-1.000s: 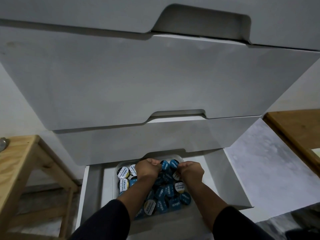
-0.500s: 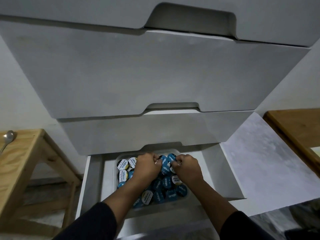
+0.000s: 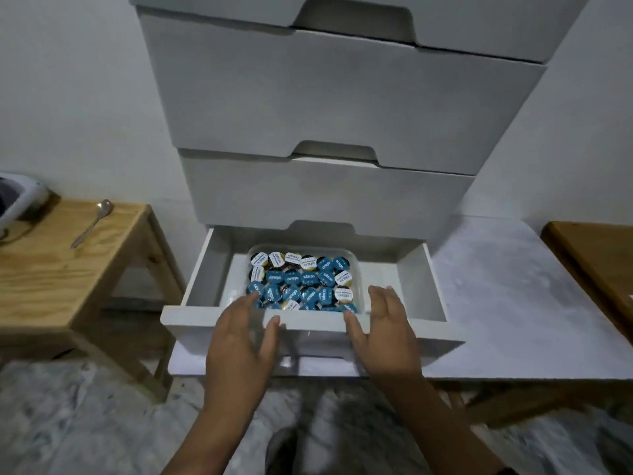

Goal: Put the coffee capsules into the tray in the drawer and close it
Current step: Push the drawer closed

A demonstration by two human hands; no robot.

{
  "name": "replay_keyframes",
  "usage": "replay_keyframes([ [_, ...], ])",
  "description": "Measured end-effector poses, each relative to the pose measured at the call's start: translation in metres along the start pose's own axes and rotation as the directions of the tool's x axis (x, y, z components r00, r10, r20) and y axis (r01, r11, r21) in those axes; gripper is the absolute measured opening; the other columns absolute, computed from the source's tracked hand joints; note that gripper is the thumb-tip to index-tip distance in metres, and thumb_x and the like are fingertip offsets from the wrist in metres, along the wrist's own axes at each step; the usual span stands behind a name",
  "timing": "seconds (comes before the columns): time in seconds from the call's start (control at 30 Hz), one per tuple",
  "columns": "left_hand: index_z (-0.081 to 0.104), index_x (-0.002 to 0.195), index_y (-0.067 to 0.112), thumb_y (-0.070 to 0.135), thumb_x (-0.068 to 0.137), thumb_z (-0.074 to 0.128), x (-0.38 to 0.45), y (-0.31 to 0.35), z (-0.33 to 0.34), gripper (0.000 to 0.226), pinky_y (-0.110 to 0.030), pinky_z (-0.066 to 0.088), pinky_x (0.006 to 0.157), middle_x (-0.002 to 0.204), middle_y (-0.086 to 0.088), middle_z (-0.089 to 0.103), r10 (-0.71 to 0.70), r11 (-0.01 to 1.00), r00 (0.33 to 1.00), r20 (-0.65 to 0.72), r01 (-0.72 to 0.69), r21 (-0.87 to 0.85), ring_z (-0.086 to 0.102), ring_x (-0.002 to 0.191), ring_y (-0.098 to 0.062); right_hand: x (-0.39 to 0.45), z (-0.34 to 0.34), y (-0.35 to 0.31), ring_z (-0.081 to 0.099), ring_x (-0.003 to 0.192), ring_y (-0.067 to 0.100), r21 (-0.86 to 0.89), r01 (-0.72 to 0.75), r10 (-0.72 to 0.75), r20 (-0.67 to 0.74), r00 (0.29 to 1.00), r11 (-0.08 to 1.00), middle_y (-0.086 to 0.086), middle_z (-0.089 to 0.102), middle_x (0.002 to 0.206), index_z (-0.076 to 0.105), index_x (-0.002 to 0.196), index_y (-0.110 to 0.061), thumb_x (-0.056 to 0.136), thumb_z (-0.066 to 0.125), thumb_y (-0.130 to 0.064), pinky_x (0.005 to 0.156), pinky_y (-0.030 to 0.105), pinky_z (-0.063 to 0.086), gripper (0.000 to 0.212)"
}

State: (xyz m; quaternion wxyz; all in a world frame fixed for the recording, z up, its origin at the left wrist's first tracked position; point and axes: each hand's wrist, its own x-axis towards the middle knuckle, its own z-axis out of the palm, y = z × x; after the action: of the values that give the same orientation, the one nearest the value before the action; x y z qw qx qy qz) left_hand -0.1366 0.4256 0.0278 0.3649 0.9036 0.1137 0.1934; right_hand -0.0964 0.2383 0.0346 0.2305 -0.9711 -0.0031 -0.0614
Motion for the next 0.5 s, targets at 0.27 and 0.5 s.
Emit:
replay_keyframes([
  [0.27, 0.021, 0.146, 0.008, 0.030, 0.081, 0.065, -0.076, -0.037, 0.022, 0.081, -0.031, 0.015, 0.114, 0.156, -0.010, 0.016, -0.084, 0.996, 0.995, -0.057, 0.083, -0.025, 0.012, 0.145, -0.022, -0.082, 0.038, 0.035, 0.014, 0.142, 0.019, 0.074, 0.013, 0.005, -0.245, 0.970, 0.997, 0.010, 0.022, 0.153, 0.021, 0.144, -0.007, 0.085, 0.039, -0.055, 0.114, 0.038, 0.024, 0.077],
  [0.5, -0.004, 0.148, 0.015, 0.050, 0.071, 0.064, -0.052, -0.078, 0.065, 0.109, -0.047, 0.018, 0.115, 0.157, -0.003, -0.018, -0.143, 0.987, 0.971, -0.191, 0.127, -0.095, -0.012, 0.146, -0.019, -0.074, 0.085, 0.052, -0.010, 0.143, 0.014, 0.205, -0.063, 0.141, -0.390, 0.910, 0.977, -0.004, -0.017, 0.153, -0.014, 0.143, -0.024, 0.077, 0.044, -0.064, 0.117, 0.042, 0.016, 0.096],
])
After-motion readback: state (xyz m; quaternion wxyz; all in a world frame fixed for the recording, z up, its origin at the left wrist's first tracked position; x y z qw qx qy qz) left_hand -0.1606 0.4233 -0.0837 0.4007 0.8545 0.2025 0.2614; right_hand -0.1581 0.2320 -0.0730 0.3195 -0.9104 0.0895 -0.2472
